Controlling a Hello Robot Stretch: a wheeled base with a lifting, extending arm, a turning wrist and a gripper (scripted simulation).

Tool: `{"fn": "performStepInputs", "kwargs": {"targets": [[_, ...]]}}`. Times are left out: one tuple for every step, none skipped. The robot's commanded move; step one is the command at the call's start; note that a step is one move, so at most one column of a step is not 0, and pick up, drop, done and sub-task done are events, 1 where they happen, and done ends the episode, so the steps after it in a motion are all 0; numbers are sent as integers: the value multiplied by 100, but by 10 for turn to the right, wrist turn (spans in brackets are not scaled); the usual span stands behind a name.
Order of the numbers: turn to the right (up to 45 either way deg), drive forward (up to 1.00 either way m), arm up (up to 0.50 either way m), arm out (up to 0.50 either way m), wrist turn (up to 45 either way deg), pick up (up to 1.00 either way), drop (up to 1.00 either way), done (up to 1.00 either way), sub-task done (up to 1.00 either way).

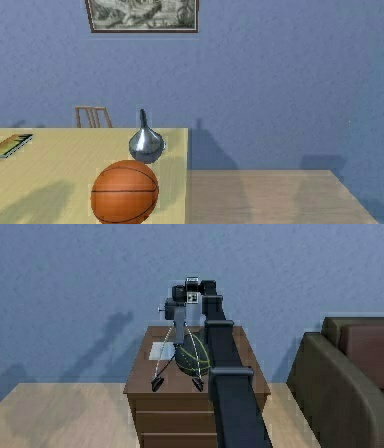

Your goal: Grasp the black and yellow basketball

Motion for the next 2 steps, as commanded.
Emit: {"fn": "performStepInputs", "kwargs": {"targets": [[0, 0, 0, 0, 450, 0, 0, 0, 0], [0, 0, 0, 0, 450, 0, 0, 0, 0]]}}
